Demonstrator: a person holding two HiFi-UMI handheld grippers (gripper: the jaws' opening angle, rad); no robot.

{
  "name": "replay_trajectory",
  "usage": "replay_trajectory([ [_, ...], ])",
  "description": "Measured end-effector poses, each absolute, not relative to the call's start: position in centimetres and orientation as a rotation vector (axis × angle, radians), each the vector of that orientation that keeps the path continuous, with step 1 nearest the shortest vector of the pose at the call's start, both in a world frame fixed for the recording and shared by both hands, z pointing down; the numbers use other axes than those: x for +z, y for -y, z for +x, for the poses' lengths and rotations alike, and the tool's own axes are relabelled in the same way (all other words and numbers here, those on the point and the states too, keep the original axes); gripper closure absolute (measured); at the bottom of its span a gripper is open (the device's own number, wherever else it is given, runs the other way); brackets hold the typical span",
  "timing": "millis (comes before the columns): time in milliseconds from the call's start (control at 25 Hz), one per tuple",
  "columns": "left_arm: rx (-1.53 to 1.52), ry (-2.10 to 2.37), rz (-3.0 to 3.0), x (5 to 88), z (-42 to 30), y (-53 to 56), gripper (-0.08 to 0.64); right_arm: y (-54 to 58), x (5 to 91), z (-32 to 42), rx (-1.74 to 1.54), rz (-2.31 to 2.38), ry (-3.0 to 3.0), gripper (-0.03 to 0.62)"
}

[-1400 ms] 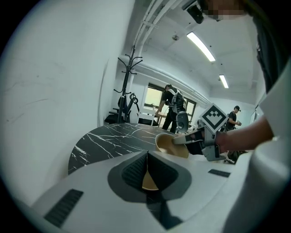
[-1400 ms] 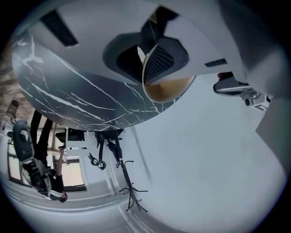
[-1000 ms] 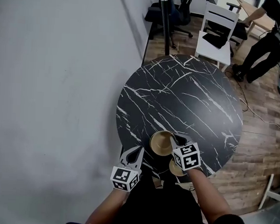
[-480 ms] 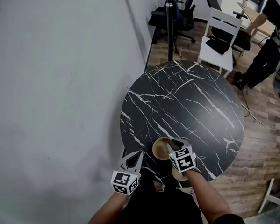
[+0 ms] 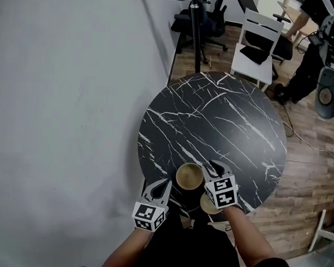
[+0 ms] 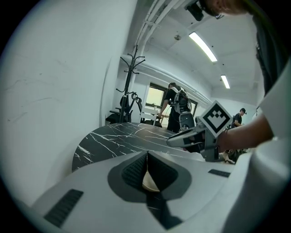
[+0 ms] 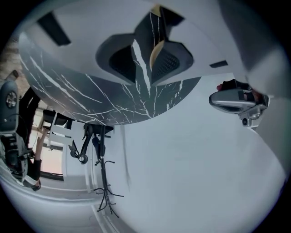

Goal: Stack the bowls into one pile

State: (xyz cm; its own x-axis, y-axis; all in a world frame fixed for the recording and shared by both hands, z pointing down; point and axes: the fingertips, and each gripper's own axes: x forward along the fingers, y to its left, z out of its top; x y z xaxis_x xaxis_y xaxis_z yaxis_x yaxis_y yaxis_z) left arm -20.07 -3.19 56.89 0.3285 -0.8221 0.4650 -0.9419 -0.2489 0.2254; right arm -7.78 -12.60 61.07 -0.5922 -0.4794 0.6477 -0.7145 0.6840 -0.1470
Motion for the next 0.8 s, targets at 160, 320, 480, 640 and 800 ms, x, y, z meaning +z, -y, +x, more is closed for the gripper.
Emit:
replay_trajectory([
  [160, 0.36, 1.531, 2.165, 56.5, -18.9, 2.9, 0.543, 12.4, 59.5, -5.3, 0.521, 1.012, 2.337, 0.502],
  [320, 0.362, 1.525, 2.195, 56.2, -17.9, 3.2, 0.543, 12.3, 57.6, -3.5, 0.449, 1.105, 2.377, 0.581],
  [480, 0.359, 1.532, 2.169, 56.3, -17.9, 2.8, 0.543, 11.4, 56.6, -1.9, 0.458, 1.143, 2.389, 0.583],
  [640, 0.392, 1.512, 2.189, 56.7, -16.7, 2.8, 0.543, 10.4, 56.4, 0.9, 0.493, 1.179, 2.369, 0.583],
  [800, 0.394, 1.509, 2.208, 56.3, -16.0, 3.4, 0.543, 8.5, 57.1, 3.2, 0.529, 1.202, 2.334, 0.583],
])
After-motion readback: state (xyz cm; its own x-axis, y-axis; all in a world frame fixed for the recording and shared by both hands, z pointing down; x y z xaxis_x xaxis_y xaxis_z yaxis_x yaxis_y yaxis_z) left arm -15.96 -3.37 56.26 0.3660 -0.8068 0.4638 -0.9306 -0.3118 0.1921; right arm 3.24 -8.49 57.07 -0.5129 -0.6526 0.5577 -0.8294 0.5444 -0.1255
